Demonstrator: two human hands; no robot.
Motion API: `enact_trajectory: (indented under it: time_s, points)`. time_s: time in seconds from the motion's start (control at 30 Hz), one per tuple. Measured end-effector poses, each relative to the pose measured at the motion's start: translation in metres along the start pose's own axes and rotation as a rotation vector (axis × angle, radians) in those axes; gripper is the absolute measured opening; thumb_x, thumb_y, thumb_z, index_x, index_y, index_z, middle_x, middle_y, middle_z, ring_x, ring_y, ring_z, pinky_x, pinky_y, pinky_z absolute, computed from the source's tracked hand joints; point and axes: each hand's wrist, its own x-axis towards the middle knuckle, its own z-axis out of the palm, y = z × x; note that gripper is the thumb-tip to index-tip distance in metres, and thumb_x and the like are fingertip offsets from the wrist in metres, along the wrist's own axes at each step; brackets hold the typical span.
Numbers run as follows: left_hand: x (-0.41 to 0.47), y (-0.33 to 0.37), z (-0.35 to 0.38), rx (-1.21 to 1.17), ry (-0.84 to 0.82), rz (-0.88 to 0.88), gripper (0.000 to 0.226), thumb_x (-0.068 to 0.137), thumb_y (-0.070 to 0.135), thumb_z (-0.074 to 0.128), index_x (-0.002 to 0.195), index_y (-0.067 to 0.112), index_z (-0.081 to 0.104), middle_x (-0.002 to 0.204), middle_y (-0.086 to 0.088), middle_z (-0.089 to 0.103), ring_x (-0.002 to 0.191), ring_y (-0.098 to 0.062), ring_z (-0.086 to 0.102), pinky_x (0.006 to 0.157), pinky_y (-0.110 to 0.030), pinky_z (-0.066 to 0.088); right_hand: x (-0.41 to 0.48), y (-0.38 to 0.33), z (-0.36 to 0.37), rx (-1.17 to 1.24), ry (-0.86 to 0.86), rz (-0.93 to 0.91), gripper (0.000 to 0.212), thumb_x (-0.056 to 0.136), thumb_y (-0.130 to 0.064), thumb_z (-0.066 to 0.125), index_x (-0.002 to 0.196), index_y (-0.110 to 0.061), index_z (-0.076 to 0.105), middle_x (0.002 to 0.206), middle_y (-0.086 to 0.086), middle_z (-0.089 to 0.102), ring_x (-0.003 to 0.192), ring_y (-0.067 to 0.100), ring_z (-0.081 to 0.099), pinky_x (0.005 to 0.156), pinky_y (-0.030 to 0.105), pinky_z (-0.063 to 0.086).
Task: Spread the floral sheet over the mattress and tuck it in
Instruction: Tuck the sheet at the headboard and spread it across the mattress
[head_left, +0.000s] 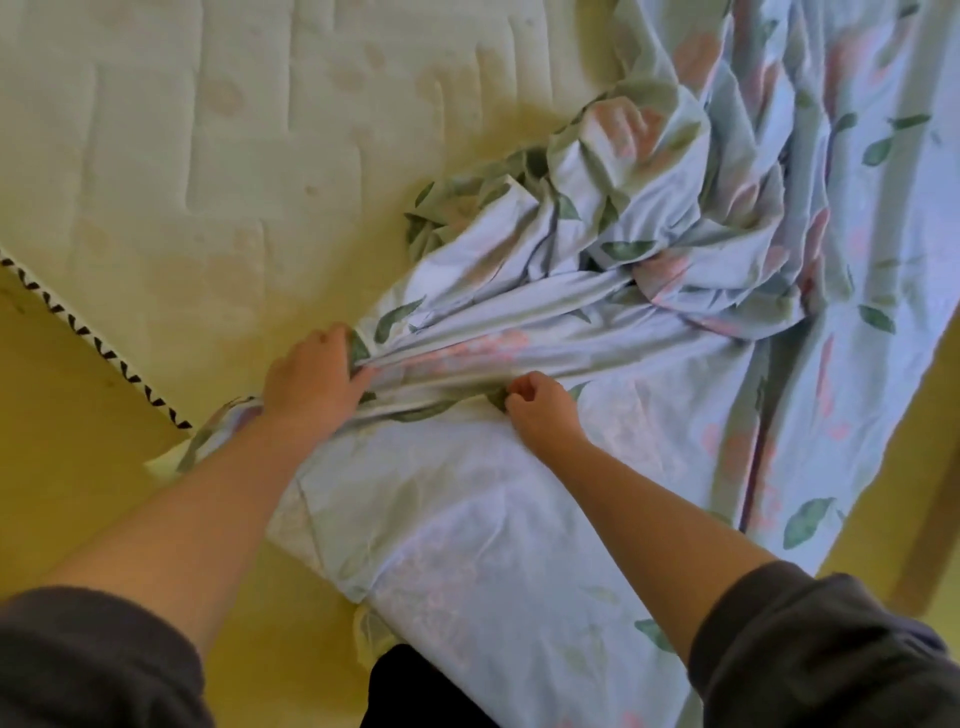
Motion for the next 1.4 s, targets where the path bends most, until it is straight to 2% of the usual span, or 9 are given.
enact_trajectory:
  time_s: [0.17,0.33,0.43,0.53,0.73,0.9,1.07,1.3,1.4]
  points:
    - [0.004,-0.023,-0.001,0.035,-0.017,-0.259,0.023,0.097,0.025,0.041,0.109,0.014,0.058,0.099,-0.018,0.064,0.09,-0.036,0.062,0.069,-0.035,0.042,0.018,0.004,-0.017,0.059,0.143,-0.03,0.05,0.088,-0.015,0.053,0.136,-0.017,0.041,0.133,0.009,0.047,0.114,0.029,0.053,0.097,0.039,0.045]
    - [-0.008,-0.121,-0.005,-0.028,-0.095,-0.626,0.023,0.082,0.023,0.058,0.099,0.008,0.055,0.083,-0.017,0.058,0.077,-0.037,0.059,0.077,-0.048,0.052,0.039,-0.004,-0.037,0.185,0.151,0.004,0.073,0.089,-0.028,0.06,0.149,-0.025,0.02,0.146,0.008,0.035,0.127,0.029,0.045,0.066,0.023,0.049]
    - [0.016,-0.096,-0.019,-0.072,-0.066,-0.406,0.058,0.08,0.03,0.069,0.126,0.009,0.04,0.118,-0.022,0.049,0.102,-0.043,0.053,0.084,-0.051,0.049,0.055,-0.023,-0.033,0.484,0.156,0.045,0.096,0.074,-0.05,0.068,0.15,-0.026,0.014,0.149,0.01,0.037,0.131,0.029,0.044,0.1,0.042,0.046]
    - [0.061,-0.031,-0.033,-0.287,-0.021,-0.048,0.084,0.078,0.035,0.072,0.144,0.015,0.025,0.134,-0.019,0.042,0.118,-0.038,0.046,0.094,-0.049,0.045,0.077,-0.045,-0.034,0.695,0.165,0.14,0.102,0.07,-0.056,0.07,0.15,-0.032,0.012,0.149,0.009,0.037,0.119,0.029,0.055,0.088,0.043,0.054]
    - [0.102,0.04,-0.043,-0.164,-0.167,0.332,0.026,0.093,0.017,0.049,0.117,0.017,0.057,0.107,-0.011,0.063,0.093,-0.033,0.06,0.079,-0.038,0.05,0.112,-0.083,-0.027,0.619,0.315,0.233,0.064,0.082,-0.029,0.069,0.135,-0.019,0.034,0.116,0.006,0.052,0.111,0.031,0.056,0.09,0.049,0.053]
    - [0.115,-0.093,-0.07,0.239,-0.125,0.133,0.009,0.086,0.015,0.057,0.094,0.012,0.057,0.084,-0.004,0.052,0.075,-0.029,0.058,0.062,-0.032,0.042,0.091,-0.143,0.021,0.291,0.203,0.229,0.015,0.084,-0.012,0.058,0.096,-0.005,0.052,0.085,0.013,0.058,0.089,0.035,0.059,0.071,0.038,0.049]
    - [0.128,-0.208,-0.091,0.249,-0.283,-0.189,0.028,0.08,0.024,0.063,0.099,0.003,0.061,0.081,-0.012,0.057,0.076,-0.033,0.06,0.067,-0.037,0.05,0.051,-0.206,0.102,0.063,-0.259,-0.049,0.03,0.086,-0.014,0.059,0.111,0.001,0.059,0.106,0.018,0.063,0.102,0.031,0.059,0.085,0.036,0.049]
    - [0.144,-0.079,-0.112,-0.425,-0.108,0.114,0.094,0.073,0.042,0.077,0.14,0.008,0.021,0.142,-0.017,0.033,0.128,-0.034,0.038,0.102,-0.048,0.039,0.052,-0.16,0.065,0.232,-0.108,0.03,0.045,0.087,-0.042,0.061,0.122,-0.015,0.053,0.115,0.005,0.062,0.105,0.024,0.06,0.091,0.035,0.048]
    - [0.14,-0.041,-0.1,-0.279,-0.152,0.154,0.085,0.079,0.033,0.071,0.144,0.021,0.017,0.143,-0.019,0.033,0.126,-0.038,0.041,0.099,-0.049,0.041,0.049,-0.11,0.035,0.212,0.114,0.165,0.043,0.09,-0.036,0.059,0.126,-0.015,0.048,0.104,0.001,0.06,0.095,0.021,0.057,0.077,0.029,0.045]
